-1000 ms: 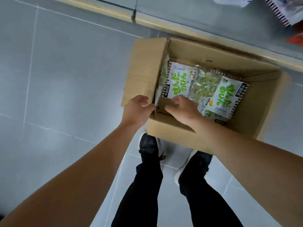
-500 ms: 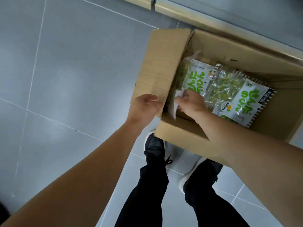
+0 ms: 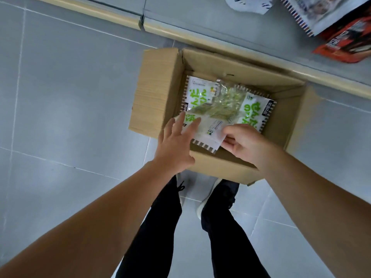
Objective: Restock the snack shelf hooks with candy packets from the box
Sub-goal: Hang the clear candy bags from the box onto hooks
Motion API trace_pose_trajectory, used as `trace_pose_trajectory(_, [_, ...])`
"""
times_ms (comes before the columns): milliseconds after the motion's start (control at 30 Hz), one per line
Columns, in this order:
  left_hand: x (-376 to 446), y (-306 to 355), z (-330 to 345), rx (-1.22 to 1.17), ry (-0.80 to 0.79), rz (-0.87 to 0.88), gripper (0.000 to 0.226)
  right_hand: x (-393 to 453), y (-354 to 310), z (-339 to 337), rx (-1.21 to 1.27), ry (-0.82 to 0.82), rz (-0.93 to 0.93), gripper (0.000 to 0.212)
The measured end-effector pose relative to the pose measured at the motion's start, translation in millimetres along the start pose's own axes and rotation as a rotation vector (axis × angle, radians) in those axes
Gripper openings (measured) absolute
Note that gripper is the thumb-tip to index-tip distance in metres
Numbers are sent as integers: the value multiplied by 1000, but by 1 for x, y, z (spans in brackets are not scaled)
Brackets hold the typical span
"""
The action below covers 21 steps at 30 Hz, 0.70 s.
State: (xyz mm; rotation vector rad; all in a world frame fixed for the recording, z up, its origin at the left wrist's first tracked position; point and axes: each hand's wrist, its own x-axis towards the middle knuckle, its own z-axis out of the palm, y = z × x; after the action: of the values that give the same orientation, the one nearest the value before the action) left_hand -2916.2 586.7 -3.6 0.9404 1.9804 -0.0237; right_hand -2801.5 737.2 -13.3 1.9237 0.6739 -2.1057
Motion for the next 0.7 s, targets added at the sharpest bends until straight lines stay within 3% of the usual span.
trace_pose_trajectory(100, [-3, 25, -10, 85, 240, 119, 69, -28, -6, -24, 55, -38, 65, 22])
trace_pose_trajectory(200, [-5, 43, -25, -54, 362, 160, 37, -51, -13, -39, 113, -38, 74, 9])
trace_pose_trajectory(267, [-9, 56, -39, -104, 362, 98, 25, -67, -19, -50, 46, -37, 47, 27])
trace_pose_trajectory(333, [-13, 63, -53, -168, 380, 47, 22, -82, -23, -53, -74, 16, -66, 27])
trace_pose_trajectory(400, [-22, 71, -67, -177, 374, 53, 21, -101, -27, -60, -250, 176, -356, 6])
trace_pose_trajectory(467, [-32, 78, -81, -157, 351, 81, 23, -118, -31, -63, -493, 238, -600, 24])
trace_pose_trajectory(600, [-69, 98, -116, -179, 270, 124, 27, -163, -35, -59, -747, 42, -621, 53])
trace_pose_trajectory(700, [-100, 115, -149, -201, 217, 152, 21, -196, -35, -59, -735, 6, -628, 42])
